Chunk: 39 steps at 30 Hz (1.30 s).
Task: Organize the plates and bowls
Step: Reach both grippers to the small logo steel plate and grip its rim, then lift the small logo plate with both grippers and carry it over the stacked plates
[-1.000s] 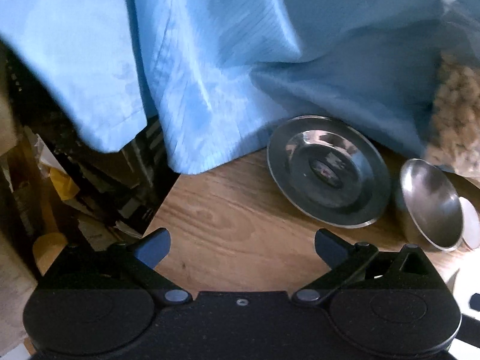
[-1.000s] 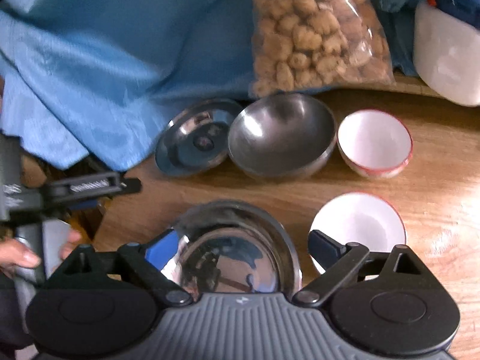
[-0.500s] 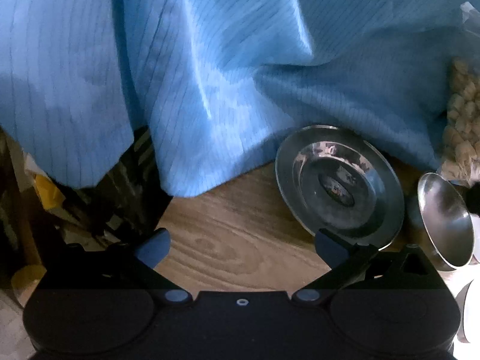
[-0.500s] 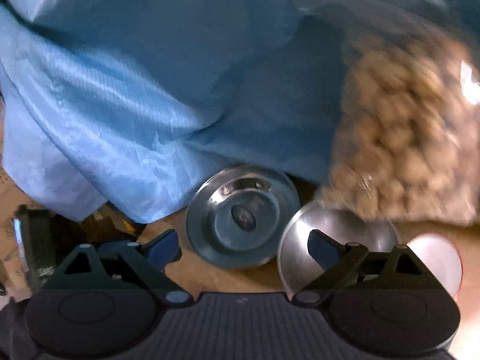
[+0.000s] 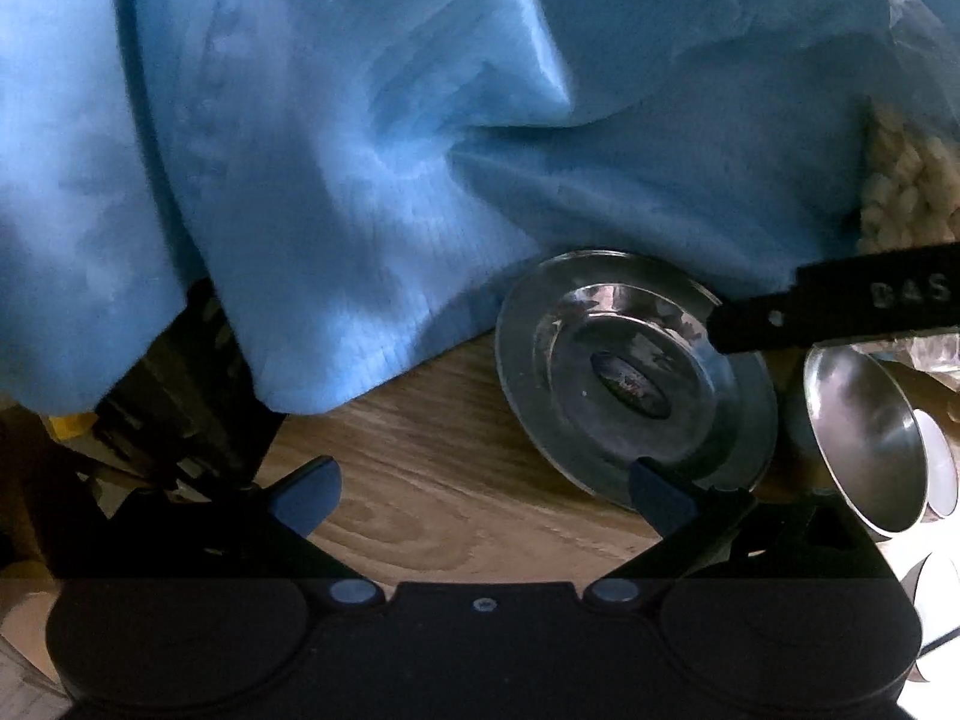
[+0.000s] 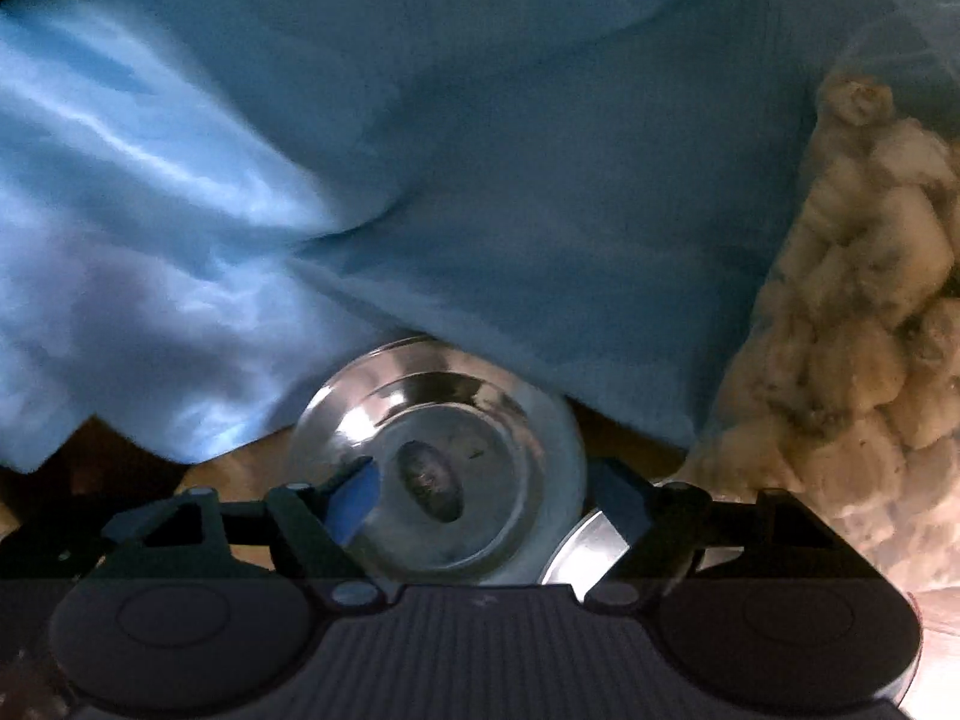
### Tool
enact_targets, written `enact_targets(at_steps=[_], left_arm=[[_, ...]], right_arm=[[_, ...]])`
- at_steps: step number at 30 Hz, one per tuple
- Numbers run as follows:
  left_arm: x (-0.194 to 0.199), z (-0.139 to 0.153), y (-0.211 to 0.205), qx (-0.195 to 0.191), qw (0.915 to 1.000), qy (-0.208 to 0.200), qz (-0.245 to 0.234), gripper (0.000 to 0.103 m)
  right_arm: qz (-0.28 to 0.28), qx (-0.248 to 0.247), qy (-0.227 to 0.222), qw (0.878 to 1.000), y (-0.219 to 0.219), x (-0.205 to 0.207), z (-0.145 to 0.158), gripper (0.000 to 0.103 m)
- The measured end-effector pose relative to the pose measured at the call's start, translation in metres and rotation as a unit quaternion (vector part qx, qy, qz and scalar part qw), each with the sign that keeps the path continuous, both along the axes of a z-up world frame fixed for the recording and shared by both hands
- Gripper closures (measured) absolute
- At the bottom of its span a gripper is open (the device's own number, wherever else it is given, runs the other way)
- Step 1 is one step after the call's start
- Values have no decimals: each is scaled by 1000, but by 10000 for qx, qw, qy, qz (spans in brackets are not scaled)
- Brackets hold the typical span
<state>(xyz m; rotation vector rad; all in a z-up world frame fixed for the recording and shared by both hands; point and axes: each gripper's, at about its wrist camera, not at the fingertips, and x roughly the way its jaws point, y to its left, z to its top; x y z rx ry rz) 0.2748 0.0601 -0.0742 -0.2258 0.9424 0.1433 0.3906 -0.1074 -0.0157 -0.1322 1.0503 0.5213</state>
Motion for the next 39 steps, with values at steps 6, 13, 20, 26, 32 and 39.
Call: enact_targets(at_steps=[6, 13, 20, 26, 32, 39], left_arm=[[7, -3, -3, -14, 10000, 21, -48, 2], [6, -7, 2, -114, 9999, -13, -10, 12], [10, -9, 7, -430, 9990, -38, 122, 27], [13, -9, 7, -481, 9988, -13, 131, 50], [17, -7, 3, -480, 9988, -91, 13, 64], [21, -6, 1, -472, 9989, 9, 50, 74]], right_arm=[[-174, -75, -3, 9998, 9, -1, -4, 21], [-609, 289, 108, 9977, 13, -2, -13, 21], [-1014, 255, -150, 9944, 18, 0, -28, 21], [-994, 37, -526, 9936, 29, -8, -43, 21], [-1111, -8, -549, 9923, 37, -7, -51, 21], [-1172, 8, -661, 9909, 39, -10, -49, 21]])
